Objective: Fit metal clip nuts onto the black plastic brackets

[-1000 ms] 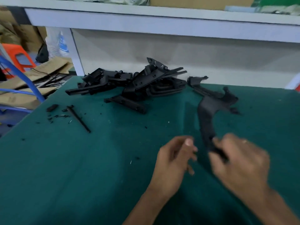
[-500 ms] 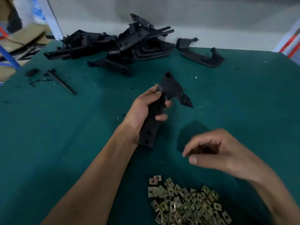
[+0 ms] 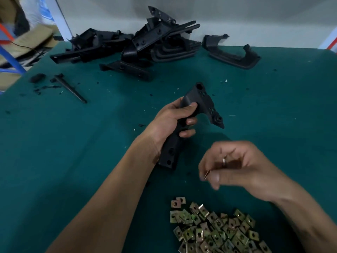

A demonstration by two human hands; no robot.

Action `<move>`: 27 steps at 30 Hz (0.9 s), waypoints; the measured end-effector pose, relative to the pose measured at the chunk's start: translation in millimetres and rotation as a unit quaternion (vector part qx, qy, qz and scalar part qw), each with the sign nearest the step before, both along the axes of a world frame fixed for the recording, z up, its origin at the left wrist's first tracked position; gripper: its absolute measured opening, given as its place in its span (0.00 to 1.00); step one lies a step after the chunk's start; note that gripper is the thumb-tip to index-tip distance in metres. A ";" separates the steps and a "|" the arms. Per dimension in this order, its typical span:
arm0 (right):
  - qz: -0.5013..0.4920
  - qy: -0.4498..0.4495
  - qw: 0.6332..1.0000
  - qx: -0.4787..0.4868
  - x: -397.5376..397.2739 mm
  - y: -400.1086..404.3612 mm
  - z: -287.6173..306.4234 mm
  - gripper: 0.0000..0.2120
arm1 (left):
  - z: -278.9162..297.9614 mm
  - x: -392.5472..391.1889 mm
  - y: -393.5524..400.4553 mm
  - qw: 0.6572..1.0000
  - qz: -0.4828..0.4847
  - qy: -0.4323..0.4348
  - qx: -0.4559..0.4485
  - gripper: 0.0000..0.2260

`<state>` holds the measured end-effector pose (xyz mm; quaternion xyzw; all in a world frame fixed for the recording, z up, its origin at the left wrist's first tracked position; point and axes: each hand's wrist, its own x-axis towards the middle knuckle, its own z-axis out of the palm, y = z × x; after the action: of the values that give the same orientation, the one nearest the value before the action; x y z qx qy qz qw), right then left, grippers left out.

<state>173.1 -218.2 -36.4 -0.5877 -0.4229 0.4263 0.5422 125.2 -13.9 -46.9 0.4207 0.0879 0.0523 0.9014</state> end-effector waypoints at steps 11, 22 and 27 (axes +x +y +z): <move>-0.423 0.203 0.868 0.163 33.6 55.3 -5.1 0.09 | -0.6 0.3 -0.3 0.997 0.023 -0.020 0.073 0.08; -0.354 0.230 0.892 0.159 31.5 51.4 -4.0 0.07 | 1.5 -0.3 -2.7 0.982 0.045 -0.044 0.178 0.07; -0.380 0.265 0.867 0.184 23.7 56.4 -5.5 0.11 | 1.6 0.1 -5.1 0.980 0.061 -0.036 0.187 0.08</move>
<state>196.8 -161.8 -41.9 -0.4580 -0.0779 0.2412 0.8521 125.3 -19.1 -45.3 0.5734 0.0701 0.1380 0.8045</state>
